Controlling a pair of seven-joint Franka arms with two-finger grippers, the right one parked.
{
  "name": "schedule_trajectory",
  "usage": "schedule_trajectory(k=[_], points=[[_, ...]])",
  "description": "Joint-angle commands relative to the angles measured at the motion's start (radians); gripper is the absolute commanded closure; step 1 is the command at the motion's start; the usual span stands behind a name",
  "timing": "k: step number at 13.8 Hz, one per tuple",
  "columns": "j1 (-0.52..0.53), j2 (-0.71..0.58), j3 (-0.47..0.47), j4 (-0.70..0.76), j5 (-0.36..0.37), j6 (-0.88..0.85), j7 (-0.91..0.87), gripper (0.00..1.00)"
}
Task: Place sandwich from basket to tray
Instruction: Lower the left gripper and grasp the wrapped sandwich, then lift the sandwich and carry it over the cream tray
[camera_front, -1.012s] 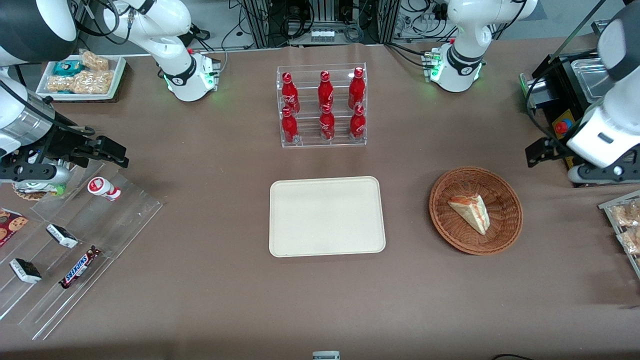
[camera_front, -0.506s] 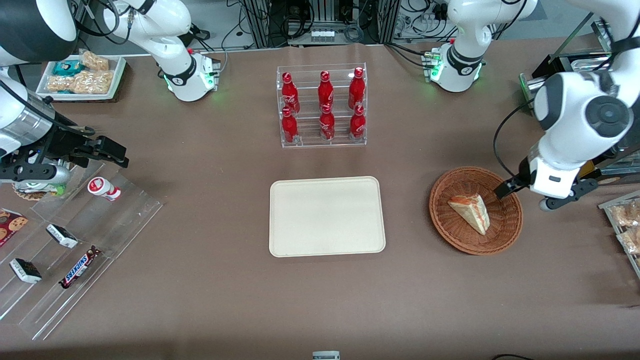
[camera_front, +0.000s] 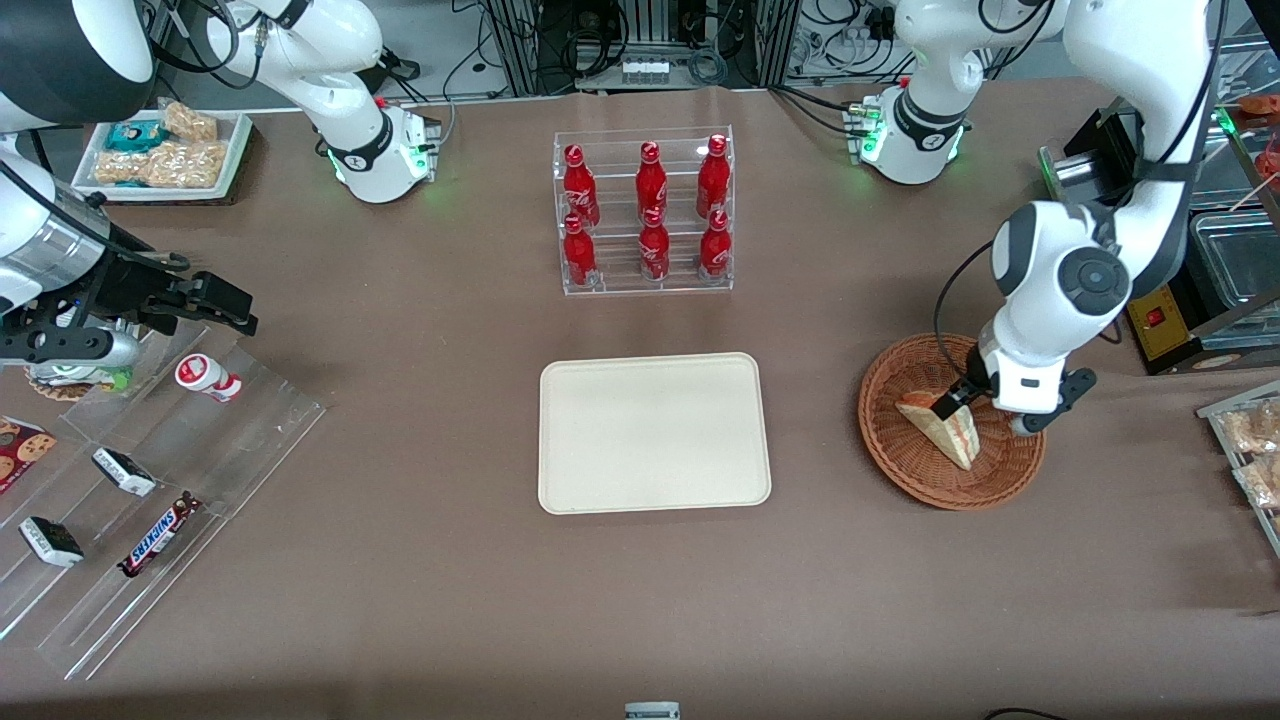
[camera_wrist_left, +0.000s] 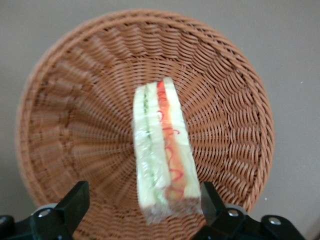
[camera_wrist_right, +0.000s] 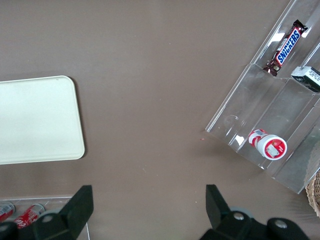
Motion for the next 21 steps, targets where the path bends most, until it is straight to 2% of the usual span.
schedule_trajectory(k=[1,2,3,4,6,7,10,12,17,21], points=[[-0.007,0.056,0.003,0.004,0.013,0.063,-0.031,0.42],[-0.007,0.069,0.003,0.009,0.015,0.071,-0.030,0.70],[-0.006,0.073,0.003,0.012,0.015,0.076,-0.025,0.92],[-0.006,0.071,0.003,0.020,0.015,0.071,-0.016,0.98],[-0.015,0.057,0.002,0.064,0.024,0.023,-0.005,1.00],[-0.042,0.038,0.002,0.107,0.071,-0.057,0.019,1.00],[-0.118,0.019,-0.038,0.340,0.090,-0.382,0.062,1.00],[-0.196,0.057,-0.081,0.484,0.081,-0.487,0.108,1.00],[-0.458,0.206,-0.093,0.584,0.088,-0.428,0.099,1.00],[-0.596,0.347,-0.084,0.667,0.117,-0.320,0.057,1.00]])
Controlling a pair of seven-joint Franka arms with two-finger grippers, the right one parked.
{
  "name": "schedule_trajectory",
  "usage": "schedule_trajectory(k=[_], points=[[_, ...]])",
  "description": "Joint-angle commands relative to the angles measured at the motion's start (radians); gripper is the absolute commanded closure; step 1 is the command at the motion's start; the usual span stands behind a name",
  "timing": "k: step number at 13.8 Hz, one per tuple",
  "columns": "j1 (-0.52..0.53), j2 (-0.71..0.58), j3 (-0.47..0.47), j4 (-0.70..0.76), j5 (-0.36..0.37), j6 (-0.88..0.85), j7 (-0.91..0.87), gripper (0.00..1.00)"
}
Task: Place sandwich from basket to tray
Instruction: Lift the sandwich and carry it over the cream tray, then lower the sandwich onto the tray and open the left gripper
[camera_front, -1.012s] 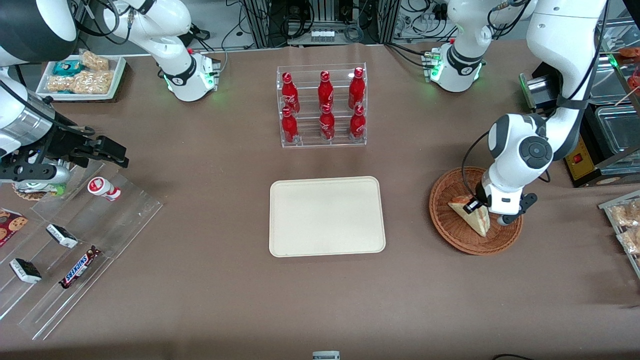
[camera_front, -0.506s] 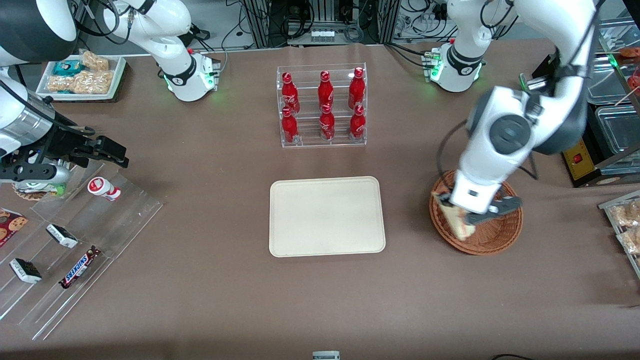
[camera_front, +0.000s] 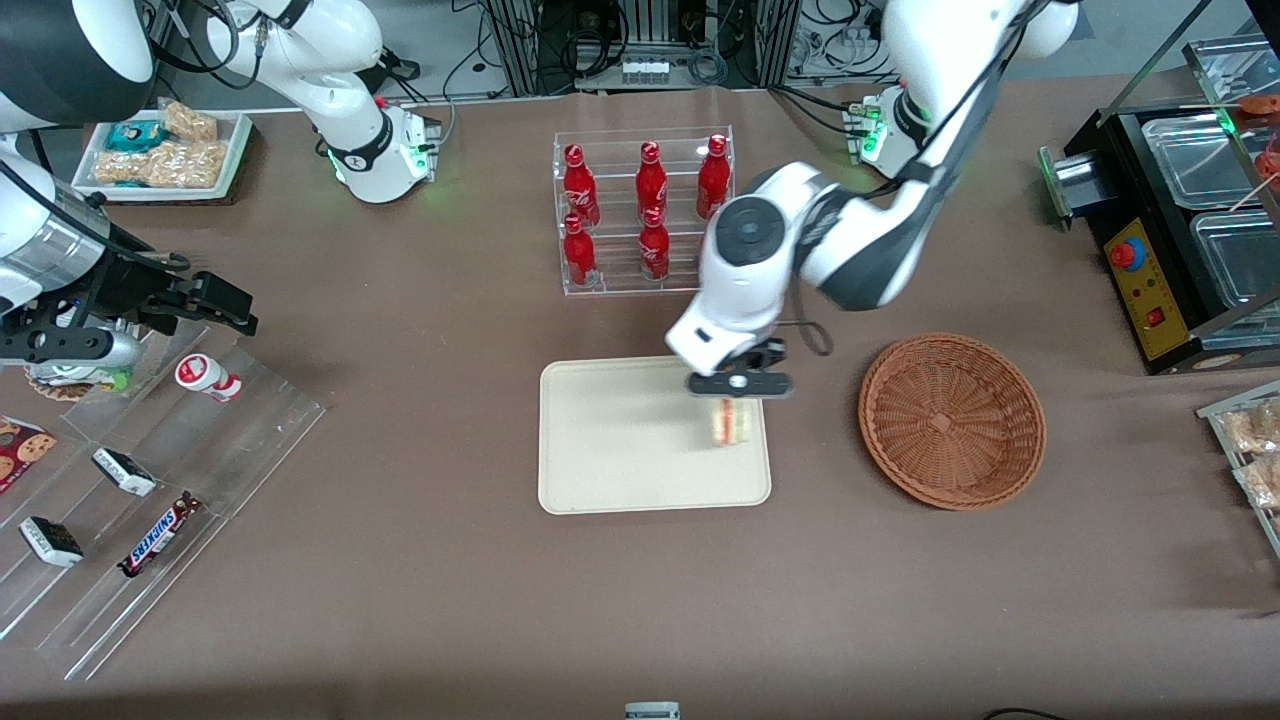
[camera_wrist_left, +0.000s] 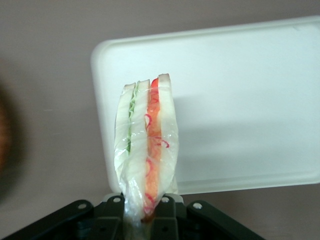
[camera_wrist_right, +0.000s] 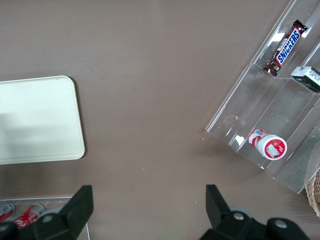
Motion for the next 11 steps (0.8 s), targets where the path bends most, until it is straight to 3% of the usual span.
schedule_trajectory(k=[1,4,9,10,11], points=[[-0.070,0.121,0.021,0.125,0.069,0.029,-0.046,1.00],[-0.101,0.199,0.019,0.142,0.140,0.090,-0.104,1.00],[-0.127,0.287,0.022,0.184,0.168,0.146,-0.138,0.95],[-0.127,0.303,0.022,0.194,0.186,0.147,-0.147,0.86],[-0.126,0.307,0.022,0.192,0.194,0.149,-0.147,0.35]])
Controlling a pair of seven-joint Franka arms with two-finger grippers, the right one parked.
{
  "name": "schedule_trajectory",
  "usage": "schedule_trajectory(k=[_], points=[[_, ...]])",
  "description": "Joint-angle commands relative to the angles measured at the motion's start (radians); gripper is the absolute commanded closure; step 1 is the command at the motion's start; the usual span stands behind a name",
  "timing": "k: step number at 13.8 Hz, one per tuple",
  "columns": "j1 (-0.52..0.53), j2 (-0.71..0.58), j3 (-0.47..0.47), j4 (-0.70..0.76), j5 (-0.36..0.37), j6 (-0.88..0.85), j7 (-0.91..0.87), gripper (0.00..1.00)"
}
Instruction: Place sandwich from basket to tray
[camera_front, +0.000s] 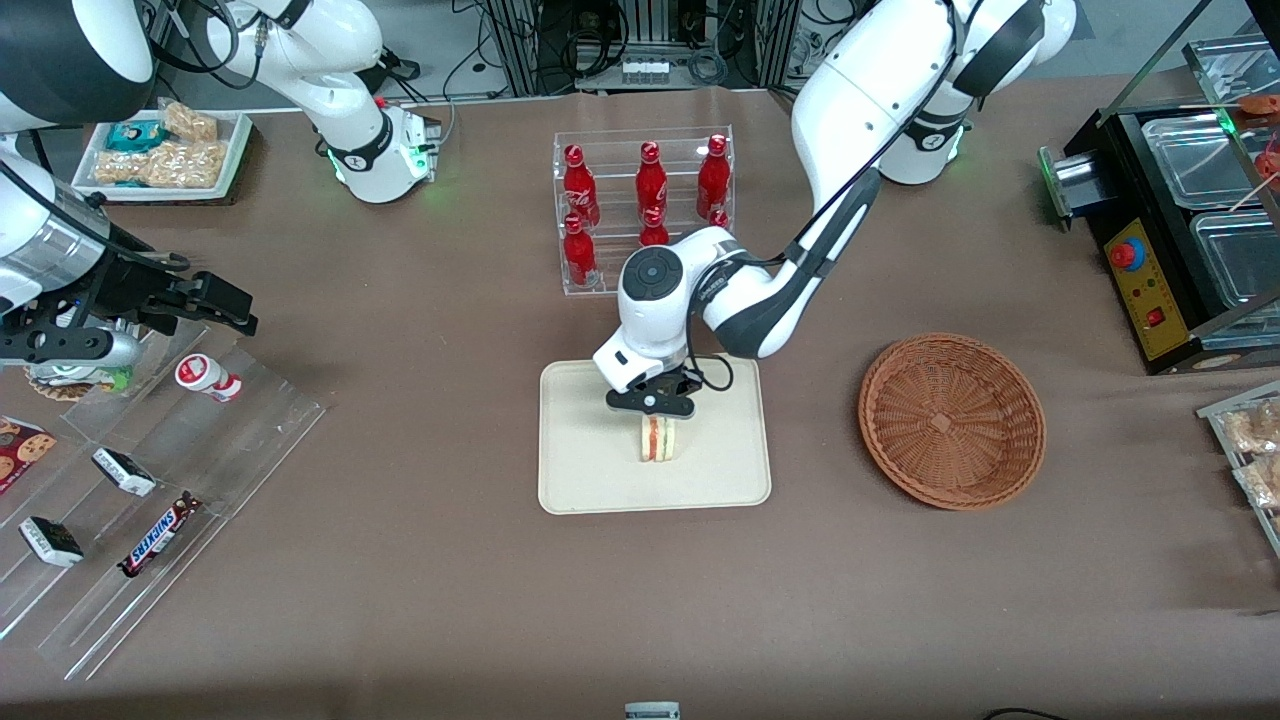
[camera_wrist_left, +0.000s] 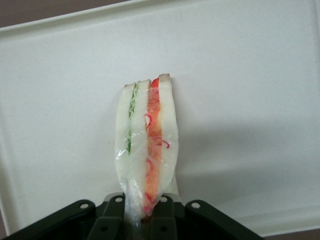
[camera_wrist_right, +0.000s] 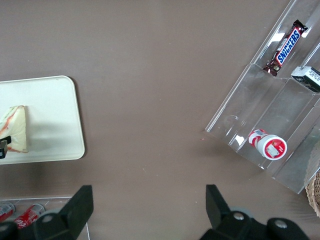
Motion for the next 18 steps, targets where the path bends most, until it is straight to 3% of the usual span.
schedule_trajectory(k=[1,5,8,11,14,18], points=[[-0.024,0.027,0.016,0.049,0.037,-0.004,-0.035,0.00],[-0.010,-0.028,0.016,0.046,0.031,-0.029,-0.053,0.00],[0.058,-0.139,0.013,0.043,0.018,-0.156,-0.072,0.00],[0.195,-0.292,0.013,0.035,-0.105,-0.269,-0.061,0.00],[0.340,-0.444,0.009,-0.005,-0.147,-0.384,-0.060,0.00],[0.551,-0.692,0.011,-0.230,-0.247,-0.464,0.220,0.00]])
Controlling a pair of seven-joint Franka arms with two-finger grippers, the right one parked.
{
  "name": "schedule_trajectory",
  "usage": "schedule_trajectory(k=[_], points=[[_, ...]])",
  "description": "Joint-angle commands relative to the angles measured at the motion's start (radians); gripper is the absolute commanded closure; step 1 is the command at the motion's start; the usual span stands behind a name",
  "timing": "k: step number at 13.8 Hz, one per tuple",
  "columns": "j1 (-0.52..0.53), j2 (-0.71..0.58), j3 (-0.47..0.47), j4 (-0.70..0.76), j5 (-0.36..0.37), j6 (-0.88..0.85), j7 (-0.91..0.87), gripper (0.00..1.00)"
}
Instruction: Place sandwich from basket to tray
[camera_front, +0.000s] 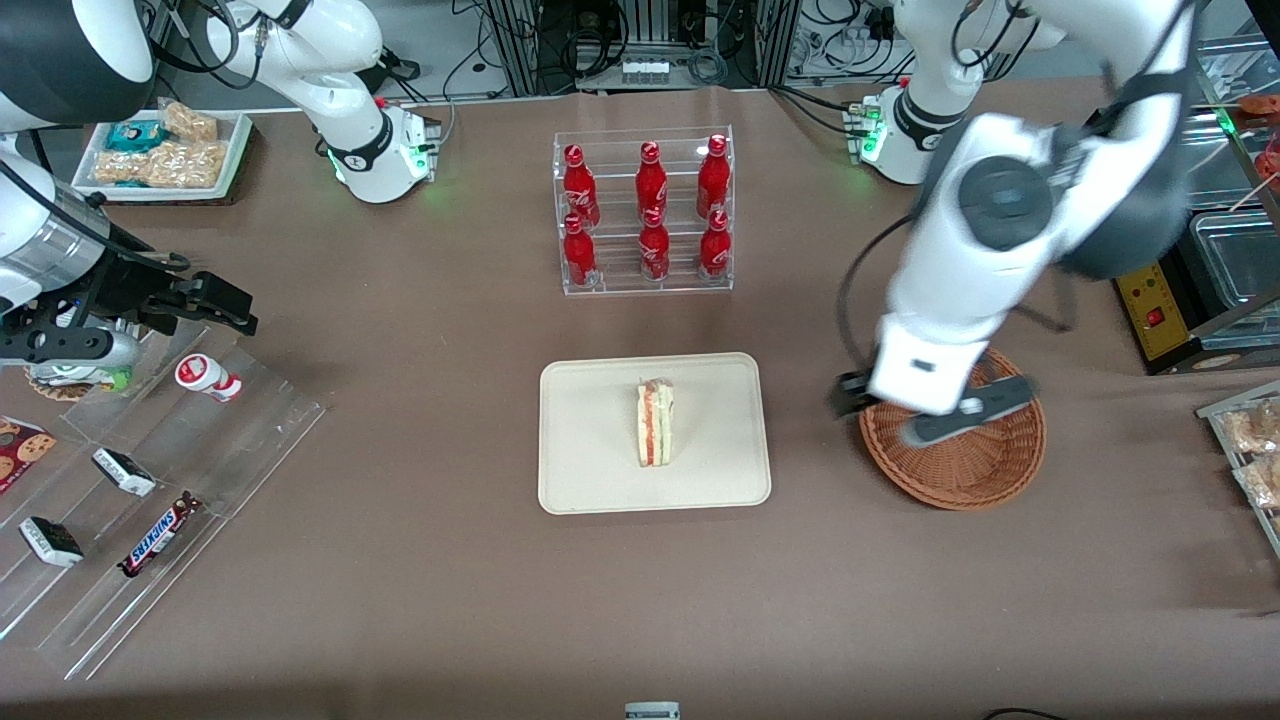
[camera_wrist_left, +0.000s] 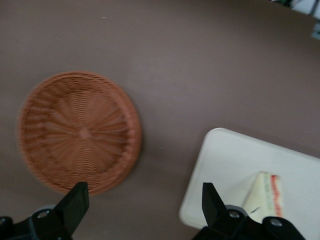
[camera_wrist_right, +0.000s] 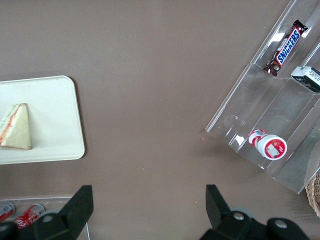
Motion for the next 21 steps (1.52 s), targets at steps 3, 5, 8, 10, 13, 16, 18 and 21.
schedule_trajectory(k=[3,5,8,10,13,16,18,21], points=[[0.210,-0.318,-0.009,-0.315,-0.135,0.009,0.366,0.00],[0.234,-0.402,-0.006,-0.401,-0.149,0.013,0.450,0.00],[0.237,-0.367,0.022,-0.365,-0.149,0.017,0.477,0.00],[0.241,-0.338,0.026,-0.331,-0.143,0.007,0.513,0.00],[0.239,-0.333,0.065,-0.327,-0.141,0.010,0.543,0.00],[0.239,-0.333,0.065,-0.320,-0.141,0.009,0.544,0.00],[0.239,-0.333,0.066,-0.305,-0.141,0.006,0.546,0.00],[0.239,-0.335,0.066,-0.285,-0.141,-0.017,0.547,0.00]])
